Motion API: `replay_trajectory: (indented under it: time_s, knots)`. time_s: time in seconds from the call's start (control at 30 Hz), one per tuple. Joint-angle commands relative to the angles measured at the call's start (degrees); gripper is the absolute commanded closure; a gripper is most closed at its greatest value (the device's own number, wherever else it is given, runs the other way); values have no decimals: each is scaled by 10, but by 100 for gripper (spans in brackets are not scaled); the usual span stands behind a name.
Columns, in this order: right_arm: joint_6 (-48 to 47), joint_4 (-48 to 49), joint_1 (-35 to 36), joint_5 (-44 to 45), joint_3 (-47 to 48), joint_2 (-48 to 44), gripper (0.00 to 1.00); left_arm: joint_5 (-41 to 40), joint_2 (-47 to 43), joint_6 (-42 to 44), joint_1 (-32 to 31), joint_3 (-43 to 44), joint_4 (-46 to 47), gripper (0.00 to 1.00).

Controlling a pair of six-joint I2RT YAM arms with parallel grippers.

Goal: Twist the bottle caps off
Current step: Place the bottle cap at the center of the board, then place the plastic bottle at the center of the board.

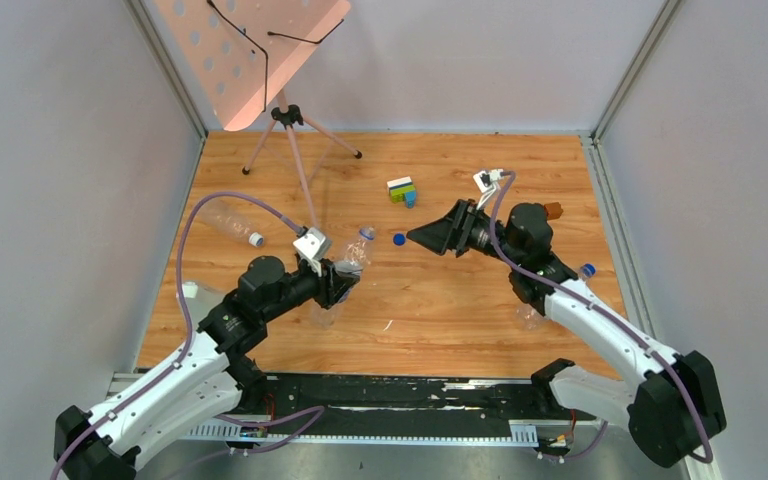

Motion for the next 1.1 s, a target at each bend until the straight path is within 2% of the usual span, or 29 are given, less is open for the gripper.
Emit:
replay_trajectory:
  time_s: [0.0,0.2,0.3,0.57,0.93,1.07]
  knots:
    - [12,63,19,-55,-14,-49,31,32,17,-15,2,0,67,80]
    - [-31,-8,54,-53,30,-27,28,100,59,-16,2,7,108,79]
    - [-31,-9,69,-40,38,-8,27,133,84,-22,2,14,127,78]
    - [-16,42,77,-70,35,29,29,190,113,-37,2,20,161,78]
    - [1,101,77,-100,21,41,51,245,131,-50,2,14,193,76]
    - [4,121,76,-111,15,39,72,247,134,-58,2,8,214,75]
